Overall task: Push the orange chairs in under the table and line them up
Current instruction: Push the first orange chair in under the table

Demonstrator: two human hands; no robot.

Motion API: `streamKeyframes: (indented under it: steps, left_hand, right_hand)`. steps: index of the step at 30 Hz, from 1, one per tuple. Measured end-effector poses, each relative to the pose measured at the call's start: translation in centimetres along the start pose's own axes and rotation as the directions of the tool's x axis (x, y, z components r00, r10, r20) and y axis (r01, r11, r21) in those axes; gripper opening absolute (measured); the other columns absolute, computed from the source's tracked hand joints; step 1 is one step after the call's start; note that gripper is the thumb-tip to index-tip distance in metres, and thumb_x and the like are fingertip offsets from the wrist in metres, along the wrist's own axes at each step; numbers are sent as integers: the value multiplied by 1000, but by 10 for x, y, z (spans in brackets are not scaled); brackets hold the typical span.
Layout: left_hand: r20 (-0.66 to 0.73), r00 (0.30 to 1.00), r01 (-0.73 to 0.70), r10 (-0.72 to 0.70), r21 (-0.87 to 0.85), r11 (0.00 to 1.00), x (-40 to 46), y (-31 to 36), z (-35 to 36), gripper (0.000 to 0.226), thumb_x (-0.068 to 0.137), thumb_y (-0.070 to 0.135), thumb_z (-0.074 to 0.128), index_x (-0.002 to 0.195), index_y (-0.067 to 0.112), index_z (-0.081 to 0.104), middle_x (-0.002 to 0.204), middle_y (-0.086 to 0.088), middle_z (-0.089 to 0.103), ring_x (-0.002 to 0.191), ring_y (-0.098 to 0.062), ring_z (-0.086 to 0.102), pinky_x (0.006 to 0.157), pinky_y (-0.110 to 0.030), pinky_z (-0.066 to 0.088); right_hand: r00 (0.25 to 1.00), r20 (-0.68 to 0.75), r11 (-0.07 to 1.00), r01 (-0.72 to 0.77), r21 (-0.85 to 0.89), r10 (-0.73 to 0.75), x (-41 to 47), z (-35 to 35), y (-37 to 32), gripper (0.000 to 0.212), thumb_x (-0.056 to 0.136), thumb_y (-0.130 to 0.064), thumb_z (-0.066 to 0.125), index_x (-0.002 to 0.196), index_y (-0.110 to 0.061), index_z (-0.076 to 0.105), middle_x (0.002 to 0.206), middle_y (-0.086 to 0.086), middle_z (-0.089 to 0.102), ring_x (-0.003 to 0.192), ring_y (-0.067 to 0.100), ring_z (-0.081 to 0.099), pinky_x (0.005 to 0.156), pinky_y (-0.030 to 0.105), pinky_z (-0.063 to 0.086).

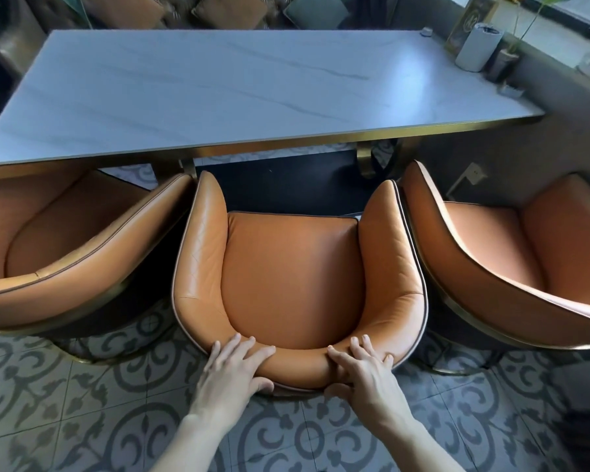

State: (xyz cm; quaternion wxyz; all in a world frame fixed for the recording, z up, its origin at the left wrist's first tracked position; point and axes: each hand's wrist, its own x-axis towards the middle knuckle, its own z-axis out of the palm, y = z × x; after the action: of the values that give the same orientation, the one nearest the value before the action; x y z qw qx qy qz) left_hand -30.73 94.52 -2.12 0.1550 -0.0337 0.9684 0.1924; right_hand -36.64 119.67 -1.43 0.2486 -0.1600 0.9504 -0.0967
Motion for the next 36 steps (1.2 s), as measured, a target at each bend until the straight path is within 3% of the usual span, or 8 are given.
streamKeyframes:
  steps: [13,18,24,36]
  left_hand:
    - [-22,998,53,-54,-40,998,130,31,-34,57,91,53,57,144,46,38,159,6,31,150,-17,11,123,-43,6]
    - [2,998,69,-69,-69,995,207,49,-56,58,90,52,59,144,45,38,159,6,32,150,-17,12,123,-44,7]
    - [6,999,36,-35,-59,998,223,45,-78,57,90,53,60,142,46,39,158,7,33,150,-16,14,123,-44,8]
    - [24,997,80,-79,-72,994,213,45,-63,57,89,54,60,142,46,39,157,8,34,149,-17,14,123,-45,7]
  right_hand:
    - [997,-35,997,71,-12,-71,122,-71,51,72,93,-57,62,156,-41,33,166,9,25,157,29,8,115,61,24]
    - [997,-29,997,75,-28,-76,189,-110,80,71,91,-63,60,154,-44,34,162,7,29,155,27,9,110,54,26]
    - [997,-71,997,35,-68,-39,195,-128,68,72,89,-65,61,154,-44,35,157,5,34,153,27,13,109,54,29]
    - [998,11,994,62,-92,-62,198,-121,72,73,90,-61,64,154,-44,34,165,6,25,156,26,6,110,55,24]
